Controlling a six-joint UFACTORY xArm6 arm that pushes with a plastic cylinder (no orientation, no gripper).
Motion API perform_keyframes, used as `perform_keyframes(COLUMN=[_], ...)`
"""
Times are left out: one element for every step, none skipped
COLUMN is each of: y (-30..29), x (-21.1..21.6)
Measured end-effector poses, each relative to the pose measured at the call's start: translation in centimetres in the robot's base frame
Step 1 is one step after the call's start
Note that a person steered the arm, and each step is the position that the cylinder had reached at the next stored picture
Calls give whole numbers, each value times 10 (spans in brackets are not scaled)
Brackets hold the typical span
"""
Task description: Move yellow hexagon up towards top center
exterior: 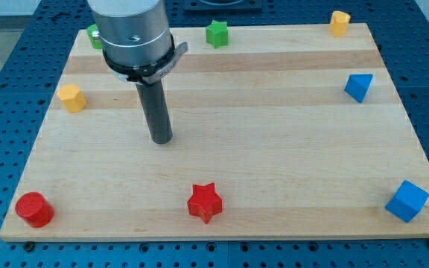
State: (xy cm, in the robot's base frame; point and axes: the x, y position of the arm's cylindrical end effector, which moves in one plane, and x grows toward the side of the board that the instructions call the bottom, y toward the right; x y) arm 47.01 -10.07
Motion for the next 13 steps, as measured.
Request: perform_keyframes(y=[0, -7, -21, -65, -85, -121, -164, -198, -203, -188, -156, -118, -117], x=[0, -5, -6, -1, 8, 16, 4, -19, -33, -57, -83, -106, -128])
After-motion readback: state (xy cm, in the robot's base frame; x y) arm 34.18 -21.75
